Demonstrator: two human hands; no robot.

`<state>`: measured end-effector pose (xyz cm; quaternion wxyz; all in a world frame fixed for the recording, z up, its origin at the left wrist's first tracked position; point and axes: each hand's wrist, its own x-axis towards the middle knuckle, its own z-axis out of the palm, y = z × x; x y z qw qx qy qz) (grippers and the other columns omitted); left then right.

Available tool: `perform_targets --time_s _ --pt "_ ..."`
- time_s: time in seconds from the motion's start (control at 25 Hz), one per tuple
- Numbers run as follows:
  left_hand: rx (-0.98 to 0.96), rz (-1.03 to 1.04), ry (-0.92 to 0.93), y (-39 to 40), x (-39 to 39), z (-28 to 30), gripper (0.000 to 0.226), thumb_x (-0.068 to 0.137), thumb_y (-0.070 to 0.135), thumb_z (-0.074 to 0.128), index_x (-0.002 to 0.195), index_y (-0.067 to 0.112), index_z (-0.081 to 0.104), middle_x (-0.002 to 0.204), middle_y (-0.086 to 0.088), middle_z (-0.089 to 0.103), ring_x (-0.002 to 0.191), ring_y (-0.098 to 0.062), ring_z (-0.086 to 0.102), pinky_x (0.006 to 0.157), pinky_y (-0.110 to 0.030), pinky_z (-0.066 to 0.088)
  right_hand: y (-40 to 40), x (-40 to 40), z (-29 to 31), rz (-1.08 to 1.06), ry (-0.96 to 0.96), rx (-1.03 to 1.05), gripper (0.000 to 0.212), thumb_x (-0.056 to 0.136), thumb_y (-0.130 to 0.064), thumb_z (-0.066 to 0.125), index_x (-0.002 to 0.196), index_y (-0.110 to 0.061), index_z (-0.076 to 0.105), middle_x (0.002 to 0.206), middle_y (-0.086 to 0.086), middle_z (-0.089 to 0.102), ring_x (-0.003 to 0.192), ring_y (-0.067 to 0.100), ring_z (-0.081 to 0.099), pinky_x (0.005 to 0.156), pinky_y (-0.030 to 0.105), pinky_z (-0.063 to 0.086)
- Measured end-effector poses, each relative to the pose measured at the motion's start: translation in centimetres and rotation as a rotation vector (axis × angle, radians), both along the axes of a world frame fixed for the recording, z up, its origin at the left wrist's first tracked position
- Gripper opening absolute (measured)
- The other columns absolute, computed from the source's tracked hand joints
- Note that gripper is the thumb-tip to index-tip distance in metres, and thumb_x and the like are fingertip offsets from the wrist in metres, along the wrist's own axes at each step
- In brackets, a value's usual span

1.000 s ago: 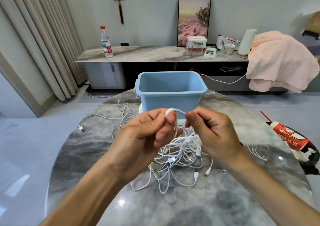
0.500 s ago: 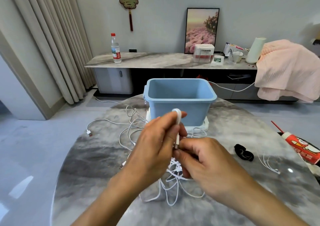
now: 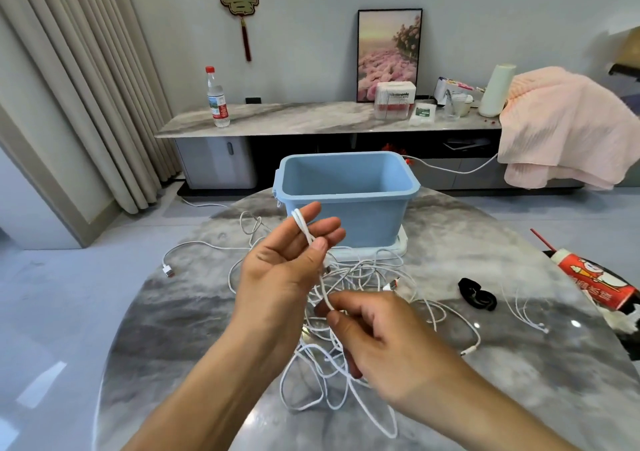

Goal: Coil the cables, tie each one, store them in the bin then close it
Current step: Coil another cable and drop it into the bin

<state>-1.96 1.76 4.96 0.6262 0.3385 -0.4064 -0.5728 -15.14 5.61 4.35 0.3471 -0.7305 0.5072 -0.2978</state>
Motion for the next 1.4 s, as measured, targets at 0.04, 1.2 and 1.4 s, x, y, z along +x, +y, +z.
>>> perform_targets --time_s 0.04,1.2,1.4 --pt "0.028 -0.008 0.037 0.0 0.1 0.0 0.037 0.087 -0.013 0.052 0.111 0.011 0.066 0.094 -0.002 0.076 0.094 -0.015 0.073 0.09 -0.034 0.049 0.3 0.2 -0.1 0.007 0.094 -0.071 0.022 0.1 -0.033 0.049 0.091 -0.015 0.057 0.063 0.004 0.056 0.058 0.016 0.051 0.061 0.038 0.047" --pt "0.126 -0.134 0.284 1.0 -0.6 0.8 0.019 0.094 0.014 0.044 0.103 0.007 0.06 0.095 -0.01 0.076 0.095 -0.023 0.073 0.084 -0.04 0.056 -2.1 -0.9 -0.6 -0.029 0.055 -0.126 0.023 0.091 -0.014 0.052 0.106 -0.031 0.055 0.076 -0.004 0.066 0.069 0.011 0.06 0.067 0.037 0.049" --pt "0.059 -0.133 0.455 0.2 1.3 1.9 0.019 0.1 0.016 0.04 0.094 0.016 0.059 0.073 0.005 0.059 0.064 -0.007 0.059 0.098 -0.041 0.052 -2.6 -2.4 -2.0 -0.159 0.153 -0.087 0.028 0.092 -0.012 0.048 0.108 -0.034 0.054 0.082 -0.013 0.06 0.06 0.003 0.046 0.061 0.026 0.042"
